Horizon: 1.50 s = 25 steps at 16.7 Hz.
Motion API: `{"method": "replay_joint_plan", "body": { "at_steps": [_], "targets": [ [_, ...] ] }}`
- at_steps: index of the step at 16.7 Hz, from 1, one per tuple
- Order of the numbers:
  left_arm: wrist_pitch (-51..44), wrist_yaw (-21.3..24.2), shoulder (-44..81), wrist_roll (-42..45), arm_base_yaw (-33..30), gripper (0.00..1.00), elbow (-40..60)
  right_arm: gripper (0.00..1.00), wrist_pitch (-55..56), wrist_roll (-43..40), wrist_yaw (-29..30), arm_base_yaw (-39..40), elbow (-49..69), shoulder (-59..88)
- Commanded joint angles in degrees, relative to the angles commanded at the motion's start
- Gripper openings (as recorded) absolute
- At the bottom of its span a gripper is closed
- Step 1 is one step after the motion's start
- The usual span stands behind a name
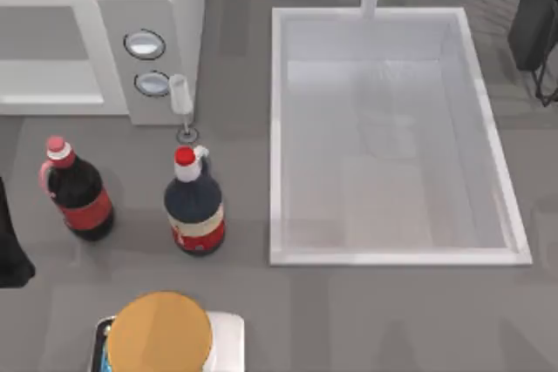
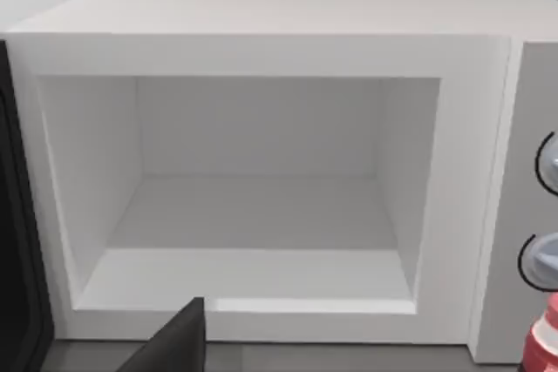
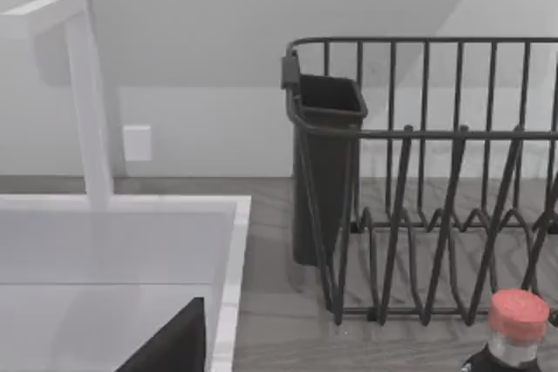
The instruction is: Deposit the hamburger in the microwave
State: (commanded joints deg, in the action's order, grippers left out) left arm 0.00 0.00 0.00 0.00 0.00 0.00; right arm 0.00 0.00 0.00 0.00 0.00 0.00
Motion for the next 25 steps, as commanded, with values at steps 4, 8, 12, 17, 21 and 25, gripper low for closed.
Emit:
{"method": "replay_joint_plan", "body": {
  "at_steps": [4,8,12,17,21,25],
  "targets": [
    [-1.3,0.1,1.7,0.1,0.2,1.00,1.7,1.00,0.0,0.0,0.0,0.0,0.0,0.0],
    [-8.1,0.1,12.5,0.4,1.9,1.00,11.0,1.00,0.0,0.0,0.0,0.0,0.0,0.0],
    [-19.0,0.0,33.0,1.1,4.6,1.00,24.7,1.00,0.0,0.0,0.0,0.0,0.0,0.0],
    [-34.7,-0.4,64.3,2.3,8.2,1.00,43.2,1.00,0.0,0.0,0.0,0.0,0.0,0.0],
    [-45.7,-0.6,84.7,3.0,10.7,1.00,56.8,1.00,0.0,0.0,0.0,0.0,0.0,0.0],
    [-53.4,-0.4,99.1,3.4,12.7,1.00,67.5,1.00,0.0,0.0,0.0,0.0,0.0,0.0]
  ]
}}
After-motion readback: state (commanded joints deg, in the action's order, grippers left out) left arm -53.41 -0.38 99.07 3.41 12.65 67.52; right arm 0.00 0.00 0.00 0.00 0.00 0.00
